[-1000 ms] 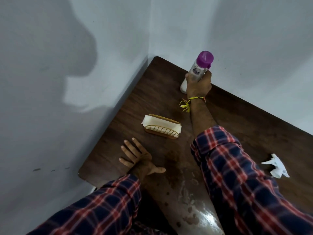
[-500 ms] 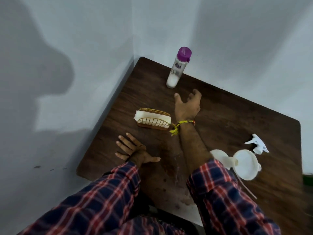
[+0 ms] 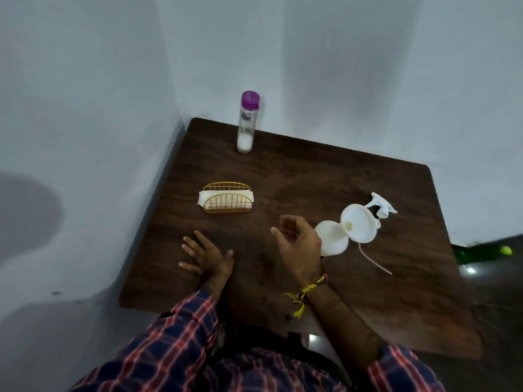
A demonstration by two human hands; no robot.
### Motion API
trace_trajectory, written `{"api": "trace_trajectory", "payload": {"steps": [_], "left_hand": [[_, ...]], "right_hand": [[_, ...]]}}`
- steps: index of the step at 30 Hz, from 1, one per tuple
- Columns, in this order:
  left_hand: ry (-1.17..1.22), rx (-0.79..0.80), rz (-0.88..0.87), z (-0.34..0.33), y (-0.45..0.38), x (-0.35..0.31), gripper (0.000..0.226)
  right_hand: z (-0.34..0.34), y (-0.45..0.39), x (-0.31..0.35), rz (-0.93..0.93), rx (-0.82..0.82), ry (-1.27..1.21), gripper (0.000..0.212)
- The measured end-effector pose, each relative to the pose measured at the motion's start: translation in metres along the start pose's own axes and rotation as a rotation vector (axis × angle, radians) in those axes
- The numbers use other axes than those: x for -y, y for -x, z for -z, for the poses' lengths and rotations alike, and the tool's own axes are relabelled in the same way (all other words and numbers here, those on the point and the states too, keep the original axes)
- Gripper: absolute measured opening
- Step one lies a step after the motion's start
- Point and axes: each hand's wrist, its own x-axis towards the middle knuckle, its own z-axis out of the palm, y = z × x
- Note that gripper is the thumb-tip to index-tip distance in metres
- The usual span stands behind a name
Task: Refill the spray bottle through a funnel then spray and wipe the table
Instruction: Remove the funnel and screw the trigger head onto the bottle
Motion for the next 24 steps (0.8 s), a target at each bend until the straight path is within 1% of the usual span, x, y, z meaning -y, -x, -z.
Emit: {"api": "trace_trajectory", "payload": {"steps": [2, 4, 5, 7, 9, 11, 13, 16, 19, 22, 24], "left_hand": [[0.0, -0.063, -0.06, -0.009, 0.013, 0.0, 0.105], [-0.009, -0.067, -0.151, -0.017, 0.025, -0.002, 0.097], [0.013, -0.046, -0.222, -0.02, 0.031, -0.004, 0.091], [0.122, 0.056, -0.381, -0.023, 0.038, -0.009, 0.074], [0.227, 0.121, -0.528, -0.038, 0.082, -0.04, 0.064], [0.299, 0.188, -0.594, -0.033, 0.091, -0.052, 0.065], [0.369, 0.221, -0.679, -0.034, 0.096, -0.061, 0.072], [0.456, 0.239, -0.741, -0.038, 0.121, -0.099, 0.083], [0.514, 0.264, -0.737, -0.042, 0.142, -0.137, 0.088], [0.518, 0.25, -0.689, -0.051, 0.145, -0.156, 0.09], [0.533, 0.234, -0.632, -0.059, 0.144, -0.164, 0.09]], "right_hand": [[0.014, 0.009, -0.007, 0.036, 0.012, 0.02, 0.024], [0.028, 0.016, -0.011, 0.083, 0.031, 0.053, 0.013], [0.034, 0.018, -0.013, 0.107, 0.041, 0.065, 0.009], [0.04, 0.016, -0.012, 0.141, 0.034, 0.057, 0.006], [0.085, 0.015, -0.03, 0.184, 0.002, 0.004, 0.006], [0.086, 0.012, -0.03, 0.193, -0.003, -0.023, 0.008], [0.089, 0.013, -0.024, 0.2, -0.026, -0.079, 0.01], [0.123, -0.002, -0.032, 0.191, -0.153, -0.207, 0.01], [0.165, -0.026, -0.054, 0.112, -0.309, -0.286, 0.007], [0.197, -0.06, -0.104, -0.112, -0.359, -0.301, 0.003], [0.214, -0.089, -0.154, -0.272, -0.324, -0.273, 0.022]]}}
